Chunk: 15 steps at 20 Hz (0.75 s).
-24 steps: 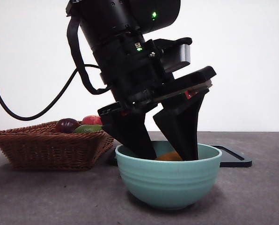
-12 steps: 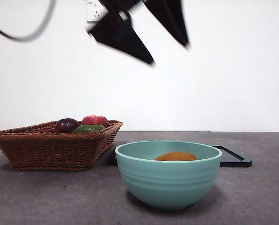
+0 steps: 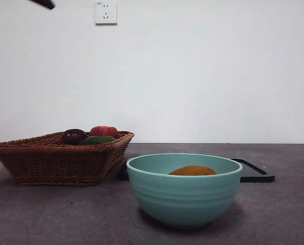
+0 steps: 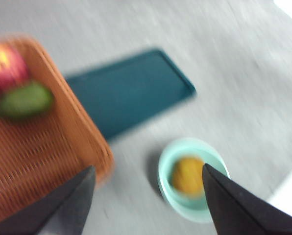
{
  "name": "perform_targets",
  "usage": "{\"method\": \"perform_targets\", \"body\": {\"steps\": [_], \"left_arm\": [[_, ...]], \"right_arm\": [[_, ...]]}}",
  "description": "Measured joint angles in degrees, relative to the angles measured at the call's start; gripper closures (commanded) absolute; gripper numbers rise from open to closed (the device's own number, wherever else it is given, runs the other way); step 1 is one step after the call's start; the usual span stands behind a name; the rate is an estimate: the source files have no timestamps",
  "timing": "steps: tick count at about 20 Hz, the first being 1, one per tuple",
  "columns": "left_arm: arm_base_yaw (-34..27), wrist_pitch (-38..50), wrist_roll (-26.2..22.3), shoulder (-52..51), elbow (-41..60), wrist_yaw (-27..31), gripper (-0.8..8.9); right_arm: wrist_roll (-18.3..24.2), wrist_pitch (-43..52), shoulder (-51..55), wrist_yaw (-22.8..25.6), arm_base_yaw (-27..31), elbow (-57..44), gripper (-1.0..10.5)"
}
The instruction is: Pick up the wifruite, put it on the bowl, pick up the plate, put it on desk
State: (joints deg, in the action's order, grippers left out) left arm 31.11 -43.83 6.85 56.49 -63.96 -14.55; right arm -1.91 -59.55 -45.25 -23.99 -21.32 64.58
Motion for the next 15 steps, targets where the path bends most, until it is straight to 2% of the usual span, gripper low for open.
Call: {"method": "perform_targets", "body": {"steps": [2,6,10,15], "left_arm": [[-0.1,-2.4,-0.4,-2.7,3.9,-3.9,4.70],[-0.1,-8.9,-3.0,-5.6,8.7,-15.4,4.70],[-0.1,-10.9,-5.7,-5.6,9.0,-16.3,4.70],[-0.1,-10.8,-6.2,-5.6,9.0,-16.4,4.70]], "right_arm": [[0.0,0.0,0.0,0.0,0.0,0.0,5.9],[0.0,-1.0,0.0,0.0,0.0,0.0,5.9],[0.0,-1.4,0.0,0.0,0.0,0.0,5.9],[0.0,-2.9,0.0,0.0,0.0,0.0,5.9]]}}
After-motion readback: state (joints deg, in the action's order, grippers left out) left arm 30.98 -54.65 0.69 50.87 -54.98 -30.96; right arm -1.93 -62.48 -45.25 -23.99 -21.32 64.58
